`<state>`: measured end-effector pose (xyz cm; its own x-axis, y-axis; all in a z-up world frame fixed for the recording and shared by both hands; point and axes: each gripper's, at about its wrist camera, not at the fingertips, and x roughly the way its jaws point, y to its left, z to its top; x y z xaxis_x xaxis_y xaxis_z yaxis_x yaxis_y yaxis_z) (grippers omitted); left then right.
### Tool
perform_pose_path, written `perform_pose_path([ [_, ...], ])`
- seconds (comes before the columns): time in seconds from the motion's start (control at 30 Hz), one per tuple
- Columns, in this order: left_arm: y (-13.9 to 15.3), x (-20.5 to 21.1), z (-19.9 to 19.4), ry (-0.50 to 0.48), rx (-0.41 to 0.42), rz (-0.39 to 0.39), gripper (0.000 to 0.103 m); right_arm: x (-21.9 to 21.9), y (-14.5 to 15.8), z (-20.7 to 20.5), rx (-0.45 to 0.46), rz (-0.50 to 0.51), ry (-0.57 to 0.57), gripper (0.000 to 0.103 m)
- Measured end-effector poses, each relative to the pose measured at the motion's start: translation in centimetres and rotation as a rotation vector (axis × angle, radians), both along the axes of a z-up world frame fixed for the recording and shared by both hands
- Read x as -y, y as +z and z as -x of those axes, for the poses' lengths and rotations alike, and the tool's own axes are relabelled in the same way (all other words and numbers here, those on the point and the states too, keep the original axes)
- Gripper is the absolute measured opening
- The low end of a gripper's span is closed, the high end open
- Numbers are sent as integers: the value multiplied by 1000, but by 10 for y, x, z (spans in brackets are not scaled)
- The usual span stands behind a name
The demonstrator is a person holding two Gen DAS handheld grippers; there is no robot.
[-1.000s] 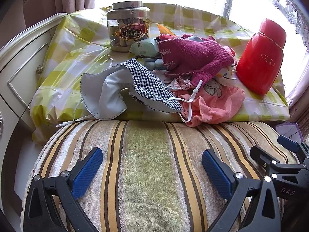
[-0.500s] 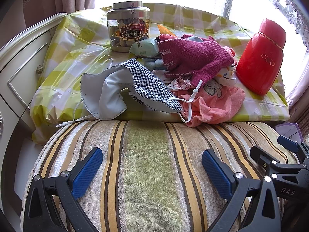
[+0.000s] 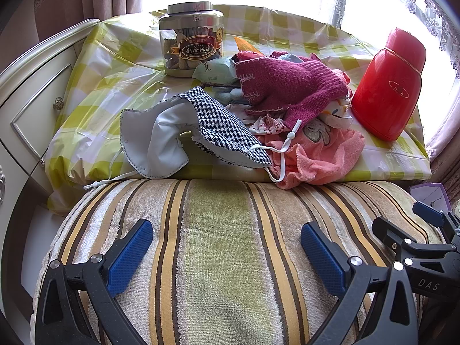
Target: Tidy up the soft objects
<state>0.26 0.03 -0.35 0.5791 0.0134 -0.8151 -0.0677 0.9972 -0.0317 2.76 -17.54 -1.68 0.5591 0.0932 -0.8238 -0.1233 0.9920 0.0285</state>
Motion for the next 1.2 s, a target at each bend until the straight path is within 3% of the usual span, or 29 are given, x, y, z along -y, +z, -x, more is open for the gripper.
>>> perform_pose_path([
  [0.27,5,-2,5,32,37,2,103,3,2,-6,-67,-16,50,103],
  [0.5,13,-21,-5,63,46,124,99,-3,1,-19,-75,-59,74,103],
  [0.63,13,-29,-21,68,32,186,88,-13,1,-32,-78,-105,104,103],
  [0.73,12,-42,-38,111,22,252,86,-19,-2,-45,-97,-124,117,103],
  [0.93,14,-68,-71,213,30,276,86,-18,-8,-71,-148,-206,77,103],
  [1.13,-15,-79,-113,223,-115,305,87,-24,-5,-94,-153,-239,52,103],
  [1.2,-23,-77,-118,212,-139,306,80,-22,1,-98,-129,-251,36,103],
])
